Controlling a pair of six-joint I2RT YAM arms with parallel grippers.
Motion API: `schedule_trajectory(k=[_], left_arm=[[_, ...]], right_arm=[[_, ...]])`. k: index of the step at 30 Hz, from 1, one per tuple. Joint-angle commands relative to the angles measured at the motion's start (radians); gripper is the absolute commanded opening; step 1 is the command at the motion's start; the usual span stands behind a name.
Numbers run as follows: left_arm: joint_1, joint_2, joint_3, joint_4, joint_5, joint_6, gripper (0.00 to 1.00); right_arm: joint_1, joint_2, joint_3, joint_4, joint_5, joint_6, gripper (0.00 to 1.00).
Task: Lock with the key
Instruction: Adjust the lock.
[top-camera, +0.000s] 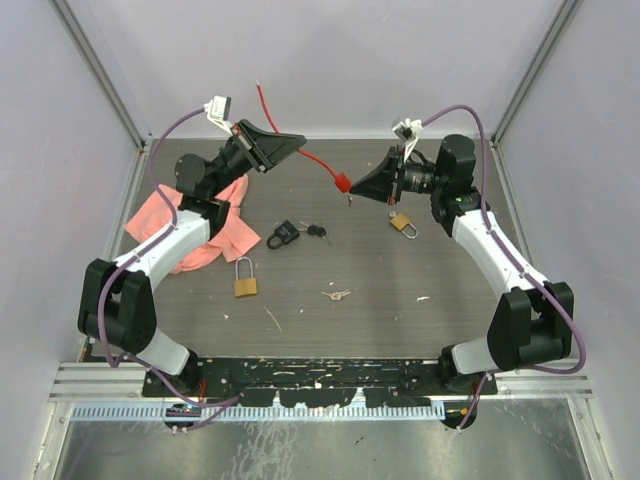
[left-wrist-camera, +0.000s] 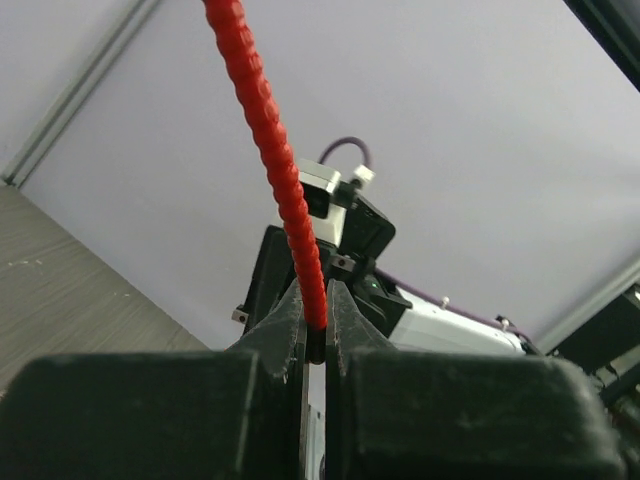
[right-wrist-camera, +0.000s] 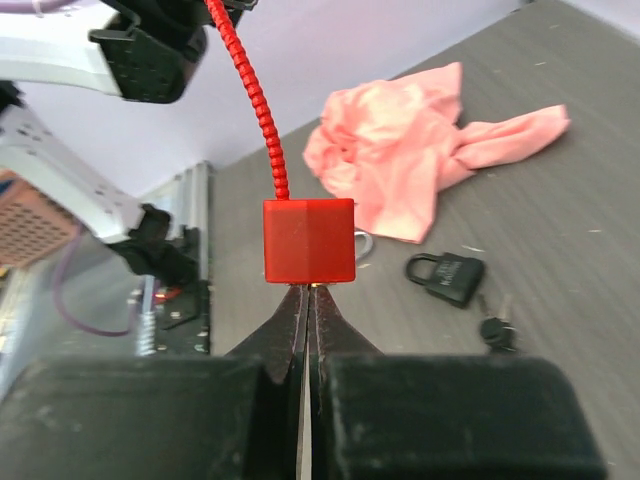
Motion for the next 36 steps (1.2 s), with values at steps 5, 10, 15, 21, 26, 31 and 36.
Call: schedule_trajectory(k=[5,10,15,21,26,31,36], left_arm=[[-0.021,0.037,0.078,-0.025,0.282,0.061,0.0],[-0.021,0.028,0.069,-0.008,0.251,0.043,0.0],[-0.021,0.02,0.04,0.122,0.153,-0.049,0.0],[-0.021,0.049,0.061,0.289,0.112,-0.177,0.0],[-0.021,0.084,0.09,0.392,0.128,-0.216,0.0],[-0.019,0.112,0.138,0.421,0.166,-0.228,0.0],[-0.018,0.124,0.16,0.421,0.158,-0.242,0.0]], right_arm=[[0.016,0.03,0.035,0.374,-0.167,0.435,0.01],[0.016,0.012,0.033,0.331,-0.141,0.366,0.04],[0.017,0.008,0.056,0.245,-0.126,0.304,0.13],[0.018,0.046,-0.013,0.593,-0.153,0.62,0.02],[0.021,0.137,-0.049,1.14,-0.143,1.192,0.02],[0.021,0.214,-0.026,1.439,-0.094,1.545,0.06],[0.022,0.209,-0.032,1.44,-0.081,1.553,0.17]])
